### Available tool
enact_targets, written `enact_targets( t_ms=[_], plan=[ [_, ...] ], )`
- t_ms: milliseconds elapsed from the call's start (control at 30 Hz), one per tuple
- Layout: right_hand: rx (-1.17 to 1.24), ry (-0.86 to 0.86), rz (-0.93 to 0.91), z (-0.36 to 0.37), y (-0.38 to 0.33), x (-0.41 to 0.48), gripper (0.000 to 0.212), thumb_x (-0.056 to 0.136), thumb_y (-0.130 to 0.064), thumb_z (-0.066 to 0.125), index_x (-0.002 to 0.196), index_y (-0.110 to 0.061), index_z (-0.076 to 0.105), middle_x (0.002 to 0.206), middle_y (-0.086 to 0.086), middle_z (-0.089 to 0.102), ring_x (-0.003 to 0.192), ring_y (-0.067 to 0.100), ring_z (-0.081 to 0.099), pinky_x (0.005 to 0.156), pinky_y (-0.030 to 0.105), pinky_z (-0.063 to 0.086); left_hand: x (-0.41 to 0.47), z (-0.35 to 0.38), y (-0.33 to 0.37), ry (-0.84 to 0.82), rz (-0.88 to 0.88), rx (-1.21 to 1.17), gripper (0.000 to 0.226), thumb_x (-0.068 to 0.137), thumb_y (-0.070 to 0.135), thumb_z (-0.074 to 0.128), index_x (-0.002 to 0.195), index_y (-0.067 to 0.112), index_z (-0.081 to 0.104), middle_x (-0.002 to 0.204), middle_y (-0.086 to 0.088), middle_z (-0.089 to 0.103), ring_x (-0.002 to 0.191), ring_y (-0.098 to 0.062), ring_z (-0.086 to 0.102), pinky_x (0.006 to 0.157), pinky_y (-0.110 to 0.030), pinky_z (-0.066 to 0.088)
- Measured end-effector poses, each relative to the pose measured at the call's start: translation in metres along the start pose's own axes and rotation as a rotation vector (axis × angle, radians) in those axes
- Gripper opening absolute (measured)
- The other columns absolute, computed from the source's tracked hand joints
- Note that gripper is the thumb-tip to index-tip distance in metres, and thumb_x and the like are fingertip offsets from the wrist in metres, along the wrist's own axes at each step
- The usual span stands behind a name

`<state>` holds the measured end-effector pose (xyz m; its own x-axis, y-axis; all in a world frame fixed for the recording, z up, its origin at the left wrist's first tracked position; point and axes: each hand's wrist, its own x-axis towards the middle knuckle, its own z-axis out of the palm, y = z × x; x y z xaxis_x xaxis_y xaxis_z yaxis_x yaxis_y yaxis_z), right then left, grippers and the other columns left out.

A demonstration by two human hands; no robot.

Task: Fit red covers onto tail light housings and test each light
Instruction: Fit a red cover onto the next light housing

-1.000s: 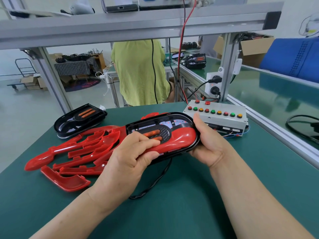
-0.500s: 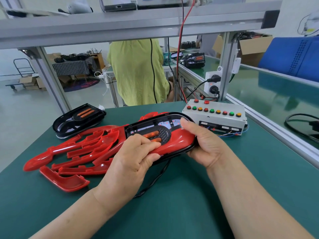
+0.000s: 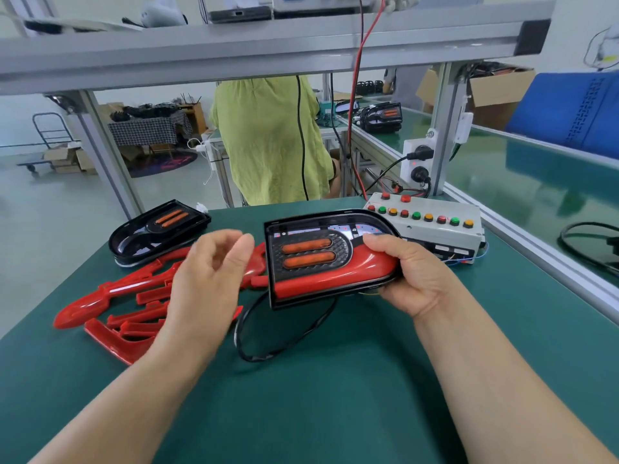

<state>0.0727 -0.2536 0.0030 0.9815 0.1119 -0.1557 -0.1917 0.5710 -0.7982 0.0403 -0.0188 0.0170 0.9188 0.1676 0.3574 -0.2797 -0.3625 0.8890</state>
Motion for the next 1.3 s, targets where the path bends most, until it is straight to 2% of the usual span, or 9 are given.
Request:
enact_targets(
  t_ms=[167,300,500,633,833,1000,1133,1200,1300],
  plan=[
    [0.041,0.010,-0.012,-0.001,0.001,0.001,0.014,0.062,-0.007,0.070,0.076,-0.006,0.075,0.084,0.015,0.074,0.068,0.025,0.071,0.069,0.044,0.060,-0.001,0.000,-0.002,-0.455,-0.358,-0.005,0.069,0.067,0.073,0.056,0.105,0.018,0.072,0.097,-0.001,0.074,0.073,-0.011,0.065,0.065,-0.027,0.047],
    [0.045,-0.003,-0.017,-0.001,0.003,0.004,0.010,0.062,-0.007,0.071,0.067,-0.009,0.079,0.087,0.013,0.074,0.075,0.024,0.070,0.081,0.042,0.058,-0.005,0.003,-0.002,-0.601,-0.435,-0.095,0.065,0.065,0.064,0.066,0.112,0.018,0.070,0.099,-0.006,0.076,0.073,-0.010,0.067,0.062,-0.023,0.048],
    [0.063,-0.024,-0.022,0.000,0.003,0.004,0.015,0.062,-0.007,0.072,0.076,-0.006,0.077,0.092,0.016,0.074,0.077,0.025,0.071,0.082,0.043,0.058,-0.003,0.006,-0.002,-0.626,-0.635,-0.398,0.072,0.063,0.048,0.074,0.120,0.006,0.065,0.102,-0.015,0.075,0.069,-0.013,0.068,0.056,-0.021,0.053],
    [0.051,-0.050,-0.038,0.000,0.004,0.005,0.013,0.064,-0.008,0.071,0.073,-0.008,0.080,0.088,0.014,0.075,0.074,0.023,0.073,0.077,0.040,0.060,-0.005,0.010,-0.003,-0.550,-0.609,-0.435,0.059,0.060,0.042,0.076,0.106,0.005,0.071,0.093,-0.017,0.075,0.064,-0.014,0.068,0.054,-0.021,0.054],
    [0.062,-0.060,-0.043,-0.002,0.005,0.006,0.035,0.065,-0.007,0.071,0.099,-0.003,0.071,0.098,0.018,0.074,0.081,0.027,0.072,0.078,0.043,0.060,-0.008,0.015,-0.005,-0.450,-0.574,-0.476,0.046,0.063,0.036,0.075,0.097,0.004,0.073,0.088,-0.021,0.074,0.063,-0.017,0.070,0.054,-0.022,0.055],
    [0.065,-0.058,-0.043,-0.007,0.004,0.006,0.019,0.066,-0.007,0.070,0.083,-0.004,0.079,0.096,0.018,0.075,0.080,0.027,0.073,0.079,0.043,0.060,-0.011,0.015,-0.006,-0.475,-0.544,-0.492,0.051,0.067,0.041,0.073,0.103,0.005,0.072,0.095,-0.020,0.075,0.070,-0.018,0.071,0.061,-0.024,0.057],
    [0.082,-0.073,-0.058,-0.010,0.002,0.004,0.014,0.067,-0.008,0.068,0.073,-0.008,0.081,0.089,0.014,0.076,0.077,0.024,0.075,0.069,0.038,0.062,-0.006,0.010,-0.002,-0.608,-0.585,-0.580,0.045,0.076,0.040,0.067,0.106,0.007,0.075,0.110,-0.016,0.073,0.092,-0.024,0.073,0.067,-0.030,0.059],
    [0.061,-0.069,-0.070,-0.009,0.002,0.003,0.020,0.066,-0.008,0.069,0.083,-0.006,0.080,0.095,0.015,0.075,0.083,0.026,0.073,0.077,0.040,0.062,-0.006,0.012,-0.001,-0.604,-0.618,-0.639,0.043,0.079,0.032,0.064,0.113,0.006,0.071,0.114,-0.013,0.073,0.097,-0.026,0.073,0.069,-0.031,0.060],
    [0.046,-0.046,-0.087,-0.007,0.003,0.005,0.055,0.062,-0.008,0.073,0.116,-0.001,0.068,0.113,0.022,0.069,0.099,0.033,0.067,0.091,0.048,0.055,-0.008,0.017,-0.003,-0.514,-0.610,-0.645,0.042,0.078,0.026,0.062,0.113,0.004,0.068,0.110,-0.014,0.074,0.091,-0.026,0.074,0.072,-0.032,0.061]
  ],
)
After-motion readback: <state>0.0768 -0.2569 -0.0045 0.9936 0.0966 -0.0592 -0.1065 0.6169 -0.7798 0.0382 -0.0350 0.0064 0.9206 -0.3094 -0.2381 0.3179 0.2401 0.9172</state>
